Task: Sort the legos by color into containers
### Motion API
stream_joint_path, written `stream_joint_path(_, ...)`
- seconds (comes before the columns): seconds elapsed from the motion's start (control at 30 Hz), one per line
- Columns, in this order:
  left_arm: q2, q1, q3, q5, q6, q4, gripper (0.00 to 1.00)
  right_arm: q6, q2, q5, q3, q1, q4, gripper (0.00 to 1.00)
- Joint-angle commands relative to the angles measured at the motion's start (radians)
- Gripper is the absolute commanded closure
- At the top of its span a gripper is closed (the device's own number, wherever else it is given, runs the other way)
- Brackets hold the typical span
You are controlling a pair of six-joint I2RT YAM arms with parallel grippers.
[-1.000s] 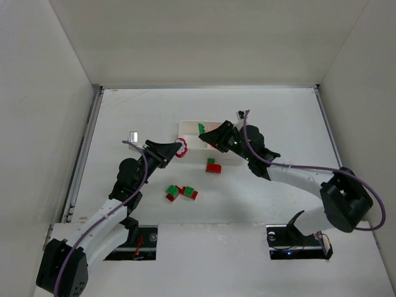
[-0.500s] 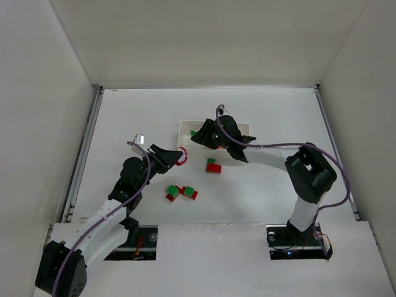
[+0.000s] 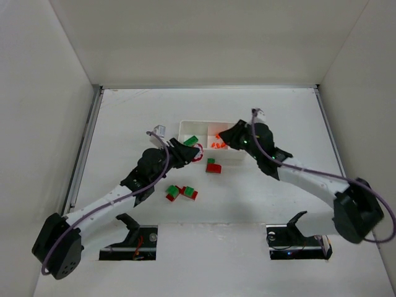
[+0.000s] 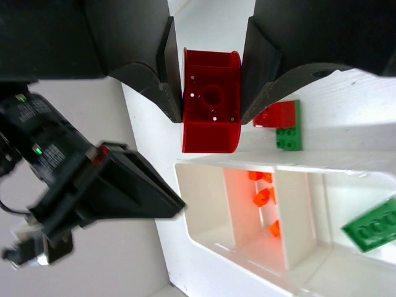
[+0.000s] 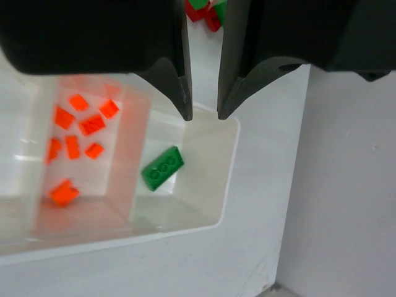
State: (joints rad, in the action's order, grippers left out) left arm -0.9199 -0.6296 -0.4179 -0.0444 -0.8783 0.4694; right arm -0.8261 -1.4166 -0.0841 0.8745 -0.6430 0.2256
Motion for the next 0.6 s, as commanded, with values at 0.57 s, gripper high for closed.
stream_joint_path(0.57,-0.850,-0.244,-0.748,0.236,0.288,0.051,0.80,0.090,0.668,-0.319,-0.528,0.170,-0.055,0.53)
